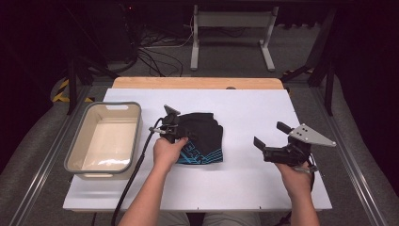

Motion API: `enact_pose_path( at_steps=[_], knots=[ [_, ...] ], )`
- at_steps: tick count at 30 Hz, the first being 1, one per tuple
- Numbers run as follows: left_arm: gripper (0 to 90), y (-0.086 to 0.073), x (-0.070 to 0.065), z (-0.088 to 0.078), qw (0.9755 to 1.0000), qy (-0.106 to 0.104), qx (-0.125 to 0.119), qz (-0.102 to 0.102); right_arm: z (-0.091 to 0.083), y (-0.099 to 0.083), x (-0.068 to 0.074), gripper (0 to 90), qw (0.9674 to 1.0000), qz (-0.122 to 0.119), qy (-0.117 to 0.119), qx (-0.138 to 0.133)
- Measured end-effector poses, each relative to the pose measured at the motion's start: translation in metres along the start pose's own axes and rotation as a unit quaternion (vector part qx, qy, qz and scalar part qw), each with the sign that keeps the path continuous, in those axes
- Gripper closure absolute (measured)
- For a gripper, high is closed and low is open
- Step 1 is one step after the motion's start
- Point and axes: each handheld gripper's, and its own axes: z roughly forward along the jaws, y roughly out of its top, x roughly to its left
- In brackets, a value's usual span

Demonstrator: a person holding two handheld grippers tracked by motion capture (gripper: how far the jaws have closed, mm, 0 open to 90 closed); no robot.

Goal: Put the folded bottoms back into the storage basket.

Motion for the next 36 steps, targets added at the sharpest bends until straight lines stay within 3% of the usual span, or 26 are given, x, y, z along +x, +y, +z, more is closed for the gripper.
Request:
enact_pose_path(
  at_steps=[1,4,9,16,27,36],
  knots=[
    [59.4,0.000,0.000,0.000,1.0000,0.008,0.000,0.004,0.000,0.000,0.000,0.0,1.0000,0.000,0.000,0.000],
    [73.9,-0.002,0.000,0.002,0.9998,0.013,-0.003,0.017,0.000,0.000,0.000,0.0,1.0000,0.000,0.000,0.000],
    [77.4,-0.001,-0.001,0.000,0.9992,0.017,-0.003,0.035,-0.001,-0.001,-0.001,0.0,1.0000,0.001,-0.001,0.000],
    [79.0,-0.001,-0.003,-0.010,0.9987,0.014,-0.015,0.048,-0.001,-0.001,-0.002,0.0,1.0000,0.003,-0.002,0.000],
    [79.0,0.001,-0.013,-0.042,0.9970,0.000,-0.043,0.064,0.001,-0.001,-0.001,0.0,1.0000,0.004,0.001,0.008],
    [79.0,0.000,-0.027,-0.070,0.9938,-0.001,-0.064,0.091,0.001,-0.001,-0.002,0.0,0.9999,0.009,0.002,0.011]
  ],
)
